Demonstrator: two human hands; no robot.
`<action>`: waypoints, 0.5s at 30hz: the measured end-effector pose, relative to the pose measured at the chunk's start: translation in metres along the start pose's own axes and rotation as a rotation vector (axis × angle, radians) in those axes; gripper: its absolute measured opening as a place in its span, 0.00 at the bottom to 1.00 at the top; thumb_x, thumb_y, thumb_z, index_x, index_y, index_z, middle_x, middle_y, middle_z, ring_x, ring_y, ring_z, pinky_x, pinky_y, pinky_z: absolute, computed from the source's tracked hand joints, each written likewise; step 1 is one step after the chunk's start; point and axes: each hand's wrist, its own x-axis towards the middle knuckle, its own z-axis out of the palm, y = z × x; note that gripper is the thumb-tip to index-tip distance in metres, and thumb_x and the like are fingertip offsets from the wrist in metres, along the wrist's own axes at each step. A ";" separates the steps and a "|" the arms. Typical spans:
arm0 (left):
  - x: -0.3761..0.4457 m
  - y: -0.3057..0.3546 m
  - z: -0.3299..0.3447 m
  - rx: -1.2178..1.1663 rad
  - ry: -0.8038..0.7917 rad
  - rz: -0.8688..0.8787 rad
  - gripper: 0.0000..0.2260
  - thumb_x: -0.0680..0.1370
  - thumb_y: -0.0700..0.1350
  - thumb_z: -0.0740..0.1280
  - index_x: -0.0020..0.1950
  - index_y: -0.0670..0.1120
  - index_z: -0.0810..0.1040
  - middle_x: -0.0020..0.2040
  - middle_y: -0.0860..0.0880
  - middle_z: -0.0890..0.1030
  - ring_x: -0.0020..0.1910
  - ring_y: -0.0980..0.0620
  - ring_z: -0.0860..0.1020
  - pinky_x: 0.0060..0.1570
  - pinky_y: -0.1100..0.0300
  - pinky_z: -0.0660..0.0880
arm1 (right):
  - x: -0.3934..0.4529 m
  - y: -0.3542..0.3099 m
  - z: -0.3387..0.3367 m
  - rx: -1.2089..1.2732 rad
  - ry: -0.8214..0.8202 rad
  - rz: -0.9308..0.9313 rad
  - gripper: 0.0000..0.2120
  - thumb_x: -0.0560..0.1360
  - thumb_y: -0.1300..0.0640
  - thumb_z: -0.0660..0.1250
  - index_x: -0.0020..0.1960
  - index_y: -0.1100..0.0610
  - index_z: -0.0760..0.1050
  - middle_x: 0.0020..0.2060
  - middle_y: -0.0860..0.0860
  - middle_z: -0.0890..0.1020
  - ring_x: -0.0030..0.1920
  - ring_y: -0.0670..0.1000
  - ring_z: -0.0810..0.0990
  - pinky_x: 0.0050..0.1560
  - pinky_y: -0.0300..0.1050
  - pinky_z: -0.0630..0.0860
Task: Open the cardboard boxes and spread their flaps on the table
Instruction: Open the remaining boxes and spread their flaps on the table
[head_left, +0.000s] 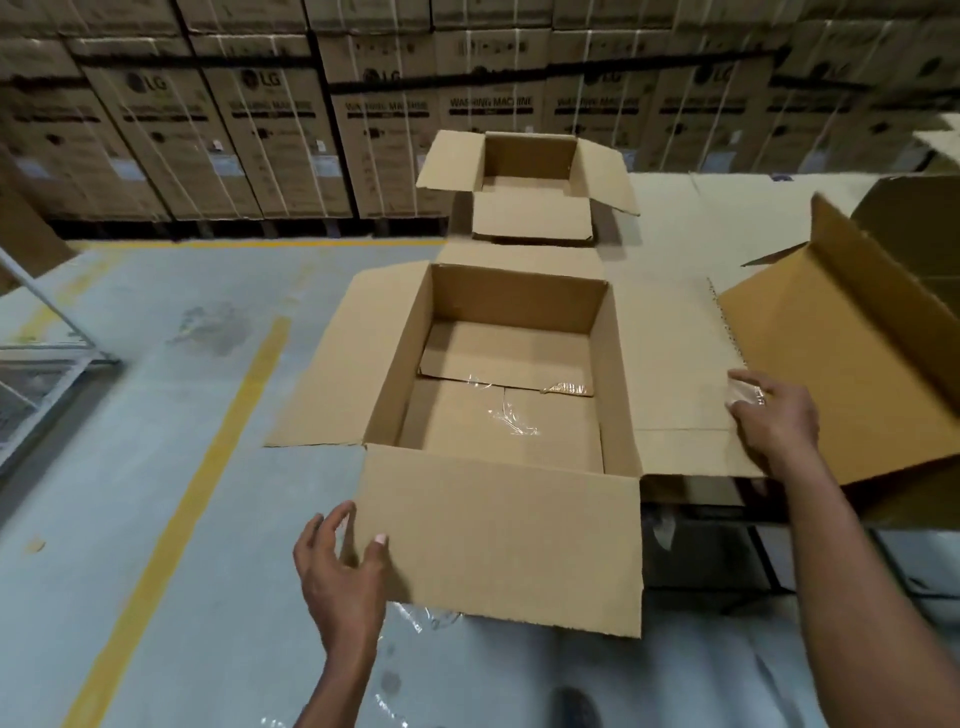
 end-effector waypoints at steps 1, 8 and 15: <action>0.006 0.000 -0.006 -0.018 0.017 0.036 0.21 0.73 0.37 0.75 0.60 0.57 0.79 0.74 0.49 0.69 0.73 0.51 0.70 0.62 0.57 0.66 | -0.008 -0.004 -0.005 0.012 -0.014 -0.023 0.21 0.73 0.61 0.73 0.59 0.40 0.82 0.69 0.54 0.76 0.65 0.59 0.76 0.66 0.51 0.73; 0.056 0.023 -0.033 -0.117 0.131 0.190 0.16 0.72 0.35 0.75 0.54 0.51 0.83 0.73 0.52 0.70 0.64 0.60 0.74 0.63 0.58 0.70 | -0.068 -0.041 -0.034 0.177 -0.241 -0.208 0.23 0.78 0.72 0.63 0.61 0.47 0.82 0.66 0.40 0.77 0.49 0.30 0.77 0.50 0.30 0.73; 0.009 0.027 -0.031 -0.241 0.030 0.104 0.22 0.74 0.39 0.76 0.62 0.59 0.79 0.81 0.63 0.52 0.75 0.58 0.67 0.60 0.56 0.69 | -0.105 -0.050 -0.020 0.180 -0.142 -0.175 0.27 0.74 0.75 0.60 0.52 0.46 0.85 0.56 0.43 0.83 0.64 0.44 0.75 0.62 0.41 0.72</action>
